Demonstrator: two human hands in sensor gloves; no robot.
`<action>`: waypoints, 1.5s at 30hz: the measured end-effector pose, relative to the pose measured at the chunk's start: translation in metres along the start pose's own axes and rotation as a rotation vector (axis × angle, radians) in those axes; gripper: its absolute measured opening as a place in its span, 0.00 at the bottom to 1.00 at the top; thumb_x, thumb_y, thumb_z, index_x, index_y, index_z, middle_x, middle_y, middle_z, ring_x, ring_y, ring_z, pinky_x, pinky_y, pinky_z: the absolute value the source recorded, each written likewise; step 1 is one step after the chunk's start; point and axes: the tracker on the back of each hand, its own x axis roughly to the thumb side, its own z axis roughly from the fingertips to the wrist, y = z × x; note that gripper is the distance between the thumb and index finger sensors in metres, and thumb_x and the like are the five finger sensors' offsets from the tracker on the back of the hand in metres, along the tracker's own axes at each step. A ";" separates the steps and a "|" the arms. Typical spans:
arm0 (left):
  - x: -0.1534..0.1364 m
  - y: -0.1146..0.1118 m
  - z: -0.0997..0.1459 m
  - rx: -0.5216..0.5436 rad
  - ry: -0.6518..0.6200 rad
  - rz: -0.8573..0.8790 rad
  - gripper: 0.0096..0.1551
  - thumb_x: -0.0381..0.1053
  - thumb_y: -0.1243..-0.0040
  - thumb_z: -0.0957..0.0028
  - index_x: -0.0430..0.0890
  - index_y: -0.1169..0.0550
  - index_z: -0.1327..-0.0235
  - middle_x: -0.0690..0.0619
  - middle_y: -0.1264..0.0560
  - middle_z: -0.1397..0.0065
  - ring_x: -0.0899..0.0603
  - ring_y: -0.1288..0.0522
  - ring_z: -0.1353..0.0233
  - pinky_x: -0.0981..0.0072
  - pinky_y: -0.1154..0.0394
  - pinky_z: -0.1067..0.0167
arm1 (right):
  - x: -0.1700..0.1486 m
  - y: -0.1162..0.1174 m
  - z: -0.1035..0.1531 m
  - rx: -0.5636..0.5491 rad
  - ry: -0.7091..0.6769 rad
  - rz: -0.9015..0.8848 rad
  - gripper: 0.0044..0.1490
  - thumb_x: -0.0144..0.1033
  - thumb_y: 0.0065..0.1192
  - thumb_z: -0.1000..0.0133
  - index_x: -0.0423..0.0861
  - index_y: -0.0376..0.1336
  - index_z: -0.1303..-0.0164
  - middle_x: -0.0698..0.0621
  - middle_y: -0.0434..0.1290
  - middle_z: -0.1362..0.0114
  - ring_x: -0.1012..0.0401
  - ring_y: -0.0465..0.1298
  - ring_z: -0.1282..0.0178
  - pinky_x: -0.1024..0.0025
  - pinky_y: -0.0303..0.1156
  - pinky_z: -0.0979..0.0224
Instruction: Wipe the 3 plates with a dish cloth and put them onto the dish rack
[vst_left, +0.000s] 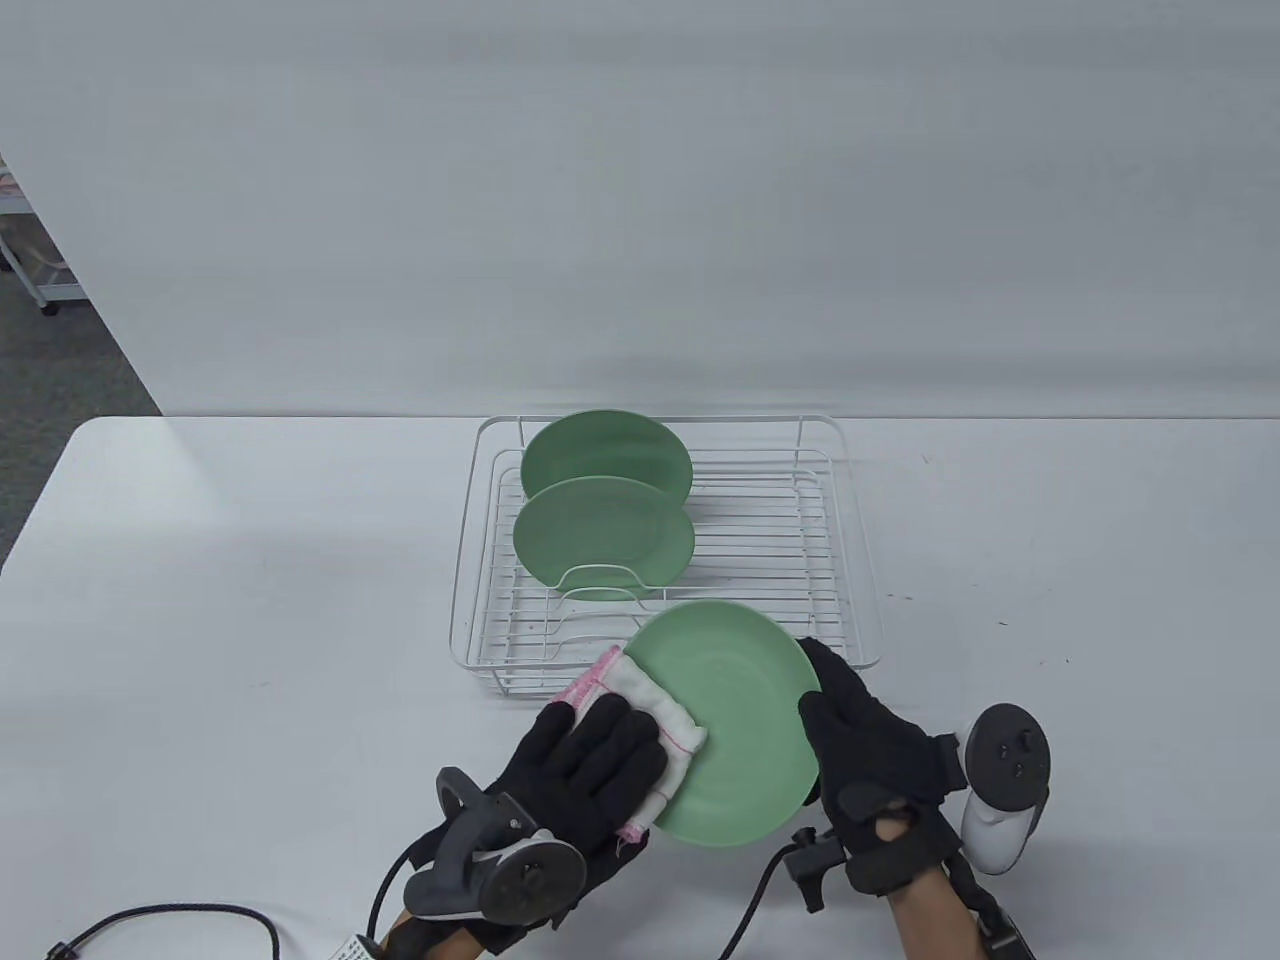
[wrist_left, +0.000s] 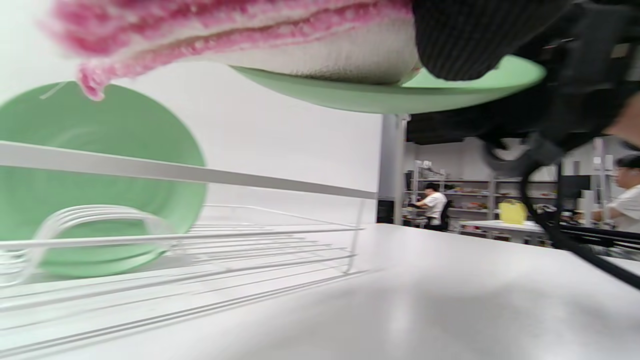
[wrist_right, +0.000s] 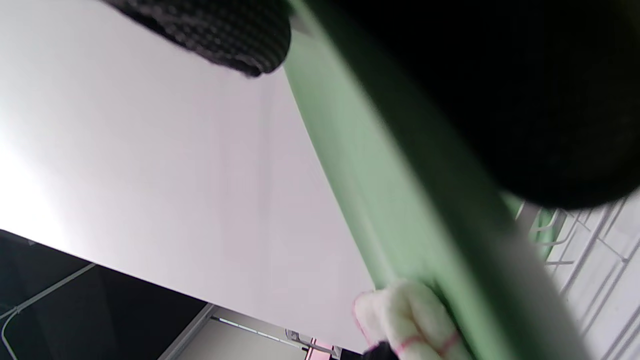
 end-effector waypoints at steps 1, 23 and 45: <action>-0.003 -0.001 0.000 -0.009 0.022 0.000 0.40 0.64 0.41 0.51 0.55 0.34 0.24 0.52 0.37 0.17 0.40 0.43 0.15 0.30 0.42 0.27 | 0.001 0.003 0.001 0.016 -0.001 0.012 0.41 0.42 0.63 0.53 0.34 0.63 0.32 0.29 0.80 0.49 0.45 0.85 0.77 0.52 0.81 0.76; 0.028 -0.014 -0.006 -0.100 -0.106 0.177 0.56 0.78 0.56 0.57 0.54 0.56 0.21 0.49 0.57 0.15 0.37 0.57 0.15 0.30 0.46 0.26 | -0.012 0.056 0.002 0.226 0.115 0.014 0.43 0.47 0.54 0.51 0.37 0.59 0.28 0.29 0.78 0.46 0.45 0.85 0.72 0.52 0.82 0.72; 0.030 0.004 0.003 0.009 -0.122 -0.096 0.42 0.57 0.37 0.51 0.56 0.40 0.23 0.52 0.37 0.17 0.40 0.39 0.16 0.31 0.40 0.27 | -0.021 -0.019 -0.005 -0.004 0.190 -0.184 0.44 0.44 0.65 0.52 0.33 0.59 0.31 0.31 0.79 0.46 0.46 0.86 0.74 0.54 0.83 0.74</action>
